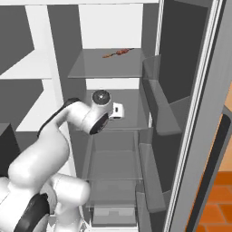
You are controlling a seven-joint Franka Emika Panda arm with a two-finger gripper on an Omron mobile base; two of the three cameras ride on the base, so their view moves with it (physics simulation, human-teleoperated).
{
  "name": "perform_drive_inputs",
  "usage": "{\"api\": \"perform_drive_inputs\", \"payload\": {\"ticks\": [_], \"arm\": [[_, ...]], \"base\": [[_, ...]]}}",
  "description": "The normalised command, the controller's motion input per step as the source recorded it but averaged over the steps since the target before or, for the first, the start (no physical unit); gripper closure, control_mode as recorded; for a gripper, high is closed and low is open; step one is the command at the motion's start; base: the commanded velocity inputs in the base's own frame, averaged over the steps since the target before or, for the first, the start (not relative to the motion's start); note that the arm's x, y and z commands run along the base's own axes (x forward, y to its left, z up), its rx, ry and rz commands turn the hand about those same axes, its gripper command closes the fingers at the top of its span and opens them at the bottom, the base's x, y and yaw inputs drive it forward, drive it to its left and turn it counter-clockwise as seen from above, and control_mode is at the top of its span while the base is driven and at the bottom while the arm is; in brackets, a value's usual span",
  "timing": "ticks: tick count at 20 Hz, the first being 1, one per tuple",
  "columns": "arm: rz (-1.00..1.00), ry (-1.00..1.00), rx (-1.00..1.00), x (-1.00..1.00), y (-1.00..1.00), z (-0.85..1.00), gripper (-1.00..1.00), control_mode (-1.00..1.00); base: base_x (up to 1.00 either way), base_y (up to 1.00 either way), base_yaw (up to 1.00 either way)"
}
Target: Take the strawberry from the fridge and place it on top of the pancake, located on the dining counter.
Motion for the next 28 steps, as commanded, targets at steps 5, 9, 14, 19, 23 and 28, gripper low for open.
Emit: {"api": "perform_drive_inputs", "payload": {"ticks": [5, 9, 14, 19, 23, 28], "arm": [[-0.04, 0.12, -0.07, -1.00, 0.00, 0.79, 1.00, -1.00], [-0.03, 0.15, -0.03, -0.94, 0.00, 0.41, 1.00, -1.00], [-0.02, 0.00, -0.03, -1.00, 0.43, 0.10, 1.00, -1.00], [-0.07, 0.00, 0.00, -1.00, 0.56, 0.34, 1.00, -1.00], [-0.14, -0.04, 0.00, -0.96, 0.24, 0.21, 1.00, -1.00], [-0.10, 0.07, 0.05, -0.28, 0.28, 0.04, 1.00, -1.00]], "base": [[0.00, 0.00, 0.00], [0.00, 0.00, 0.00], [0.00, 0.00, 0.00], [0.00, 0.00, 0.00], [0.00, 0.00, 0.00], [0.00, 0.00, 0.00]]}}
